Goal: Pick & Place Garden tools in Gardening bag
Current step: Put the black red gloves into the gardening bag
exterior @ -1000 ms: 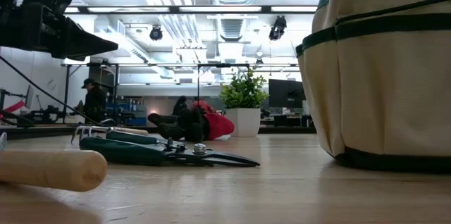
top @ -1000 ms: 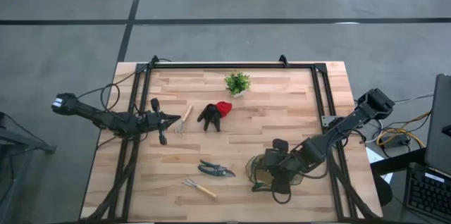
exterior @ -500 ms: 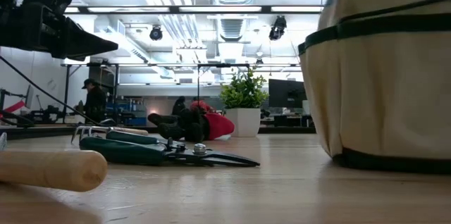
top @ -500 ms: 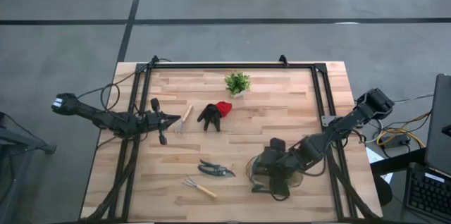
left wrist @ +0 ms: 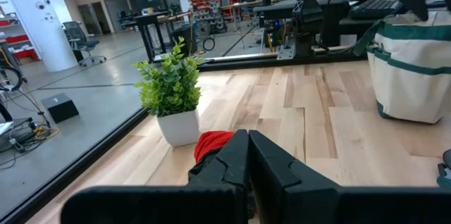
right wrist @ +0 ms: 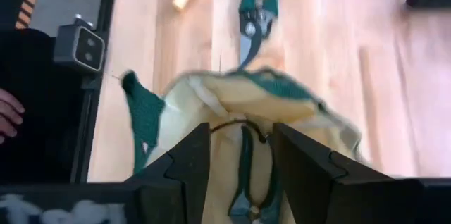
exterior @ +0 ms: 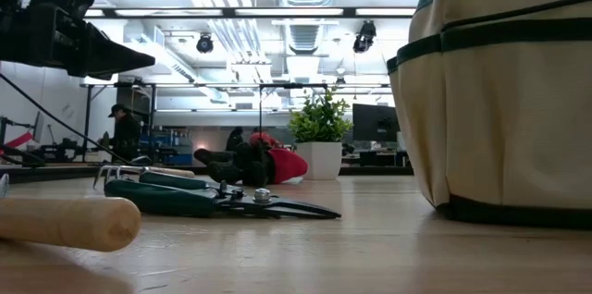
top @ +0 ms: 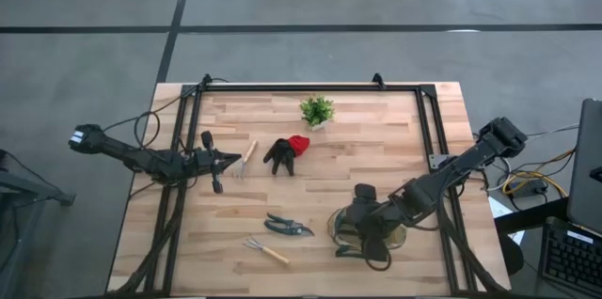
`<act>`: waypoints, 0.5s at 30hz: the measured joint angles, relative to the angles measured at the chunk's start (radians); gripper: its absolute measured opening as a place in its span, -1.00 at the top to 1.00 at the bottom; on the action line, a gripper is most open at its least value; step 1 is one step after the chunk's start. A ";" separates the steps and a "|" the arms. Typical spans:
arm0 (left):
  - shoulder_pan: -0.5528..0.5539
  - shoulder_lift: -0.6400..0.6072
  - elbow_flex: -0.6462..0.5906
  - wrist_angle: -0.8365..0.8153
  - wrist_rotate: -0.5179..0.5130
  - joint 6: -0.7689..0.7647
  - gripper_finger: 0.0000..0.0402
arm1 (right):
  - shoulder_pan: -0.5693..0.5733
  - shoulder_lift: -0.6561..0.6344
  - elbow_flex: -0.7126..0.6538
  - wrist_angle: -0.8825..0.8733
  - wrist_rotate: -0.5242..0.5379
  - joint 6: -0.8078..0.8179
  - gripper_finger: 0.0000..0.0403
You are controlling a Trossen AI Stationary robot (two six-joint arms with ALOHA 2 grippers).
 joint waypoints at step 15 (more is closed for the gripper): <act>0.000 0.000 0.000 0.000 0.000 0.000 0.94 | -0.184 0.062 0.116 0.056 0.137 -0.447 0.28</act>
